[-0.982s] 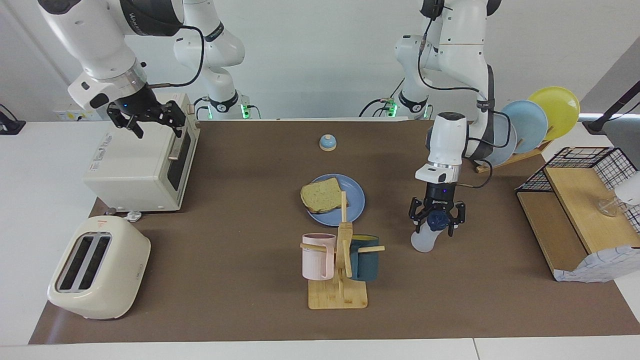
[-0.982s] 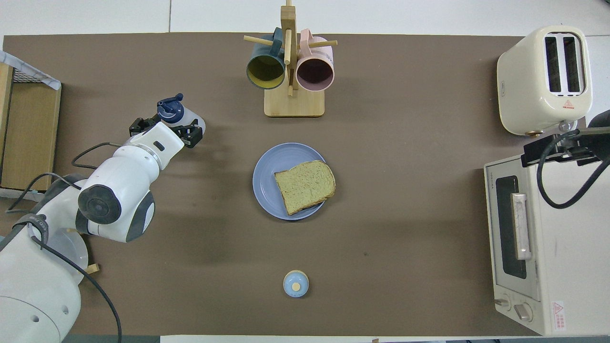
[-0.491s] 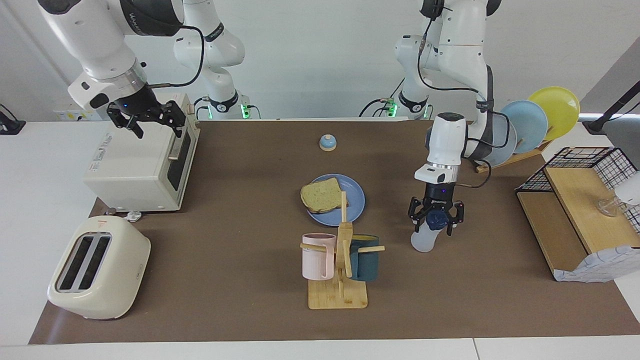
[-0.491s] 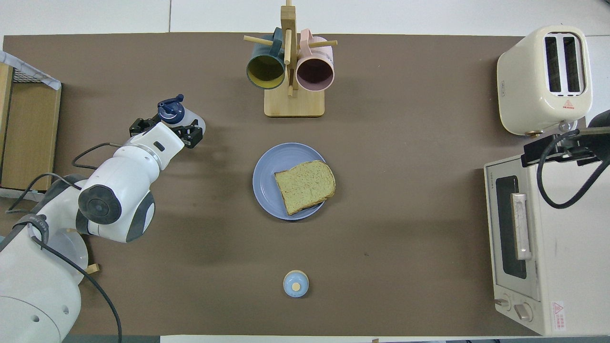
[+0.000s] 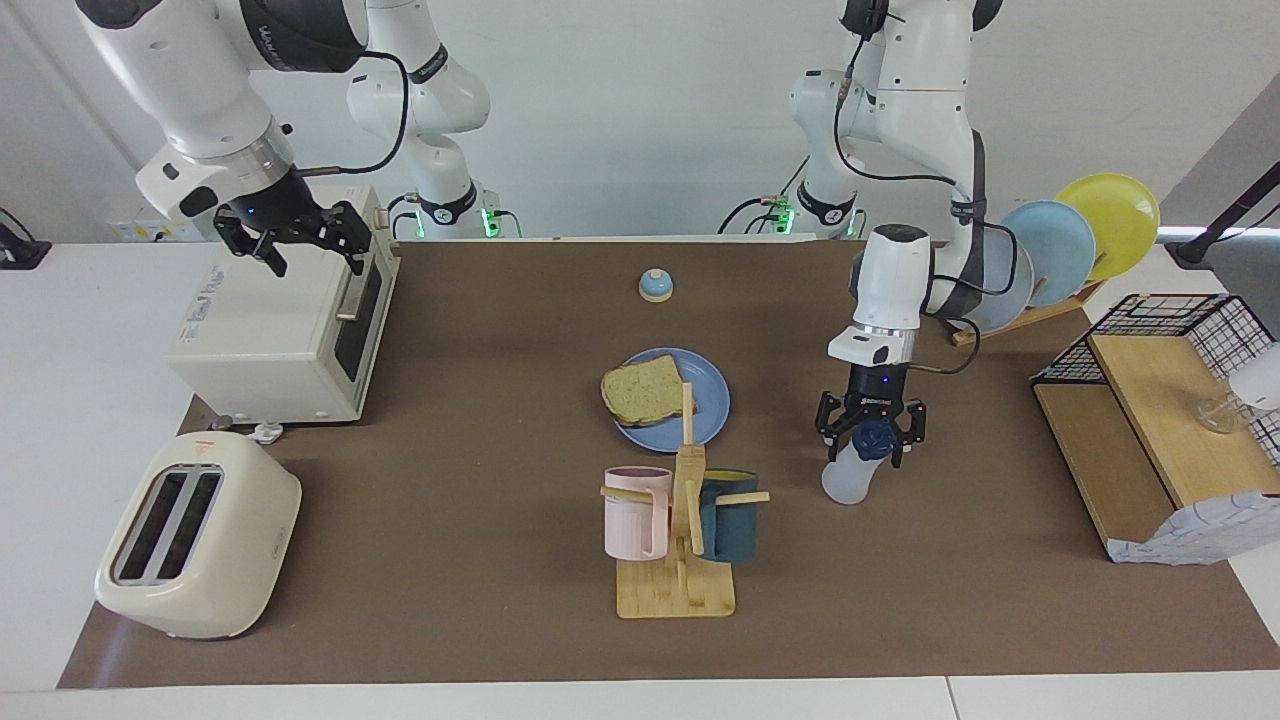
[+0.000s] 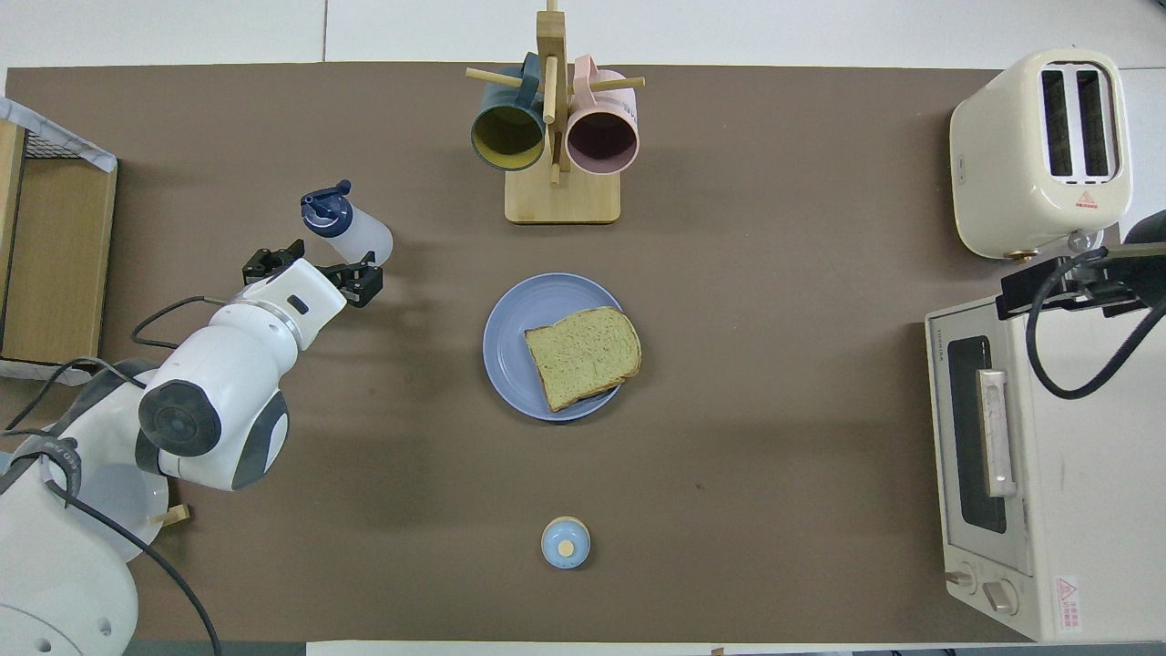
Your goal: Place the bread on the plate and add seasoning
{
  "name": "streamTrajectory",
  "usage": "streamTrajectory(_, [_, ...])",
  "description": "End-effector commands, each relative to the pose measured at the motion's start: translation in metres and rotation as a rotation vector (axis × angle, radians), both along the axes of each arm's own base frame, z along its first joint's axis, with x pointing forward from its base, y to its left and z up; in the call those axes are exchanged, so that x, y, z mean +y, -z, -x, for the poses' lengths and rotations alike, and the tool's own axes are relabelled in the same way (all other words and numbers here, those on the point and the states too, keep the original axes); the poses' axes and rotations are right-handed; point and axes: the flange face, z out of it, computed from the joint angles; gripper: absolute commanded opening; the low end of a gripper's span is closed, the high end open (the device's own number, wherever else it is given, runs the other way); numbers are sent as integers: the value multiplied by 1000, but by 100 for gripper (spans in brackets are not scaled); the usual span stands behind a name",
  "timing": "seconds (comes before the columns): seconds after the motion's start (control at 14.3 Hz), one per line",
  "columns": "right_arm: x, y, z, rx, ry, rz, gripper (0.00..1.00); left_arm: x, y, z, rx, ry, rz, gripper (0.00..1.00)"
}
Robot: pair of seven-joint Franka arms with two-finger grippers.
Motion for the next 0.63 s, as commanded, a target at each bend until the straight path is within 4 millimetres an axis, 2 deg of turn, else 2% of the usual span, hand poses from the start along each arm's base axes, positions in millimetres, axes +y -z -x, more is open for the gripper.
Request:
streamTrajectory(0.0, [-3, 1, 2, -8, -14, 2, 100, 8, -26, 24, 79, 16, -46, 100])
streamTrajectory(0.35, [-3, 1, 2, -8, -14, 2, 100, 13, -71, 42, 195, 33, -117, 100])
streamTrajectory(0.56, [-3, 1, 2, -8, -13, 2, 100, 18, -96, 46, 249, 14, -137, 100])
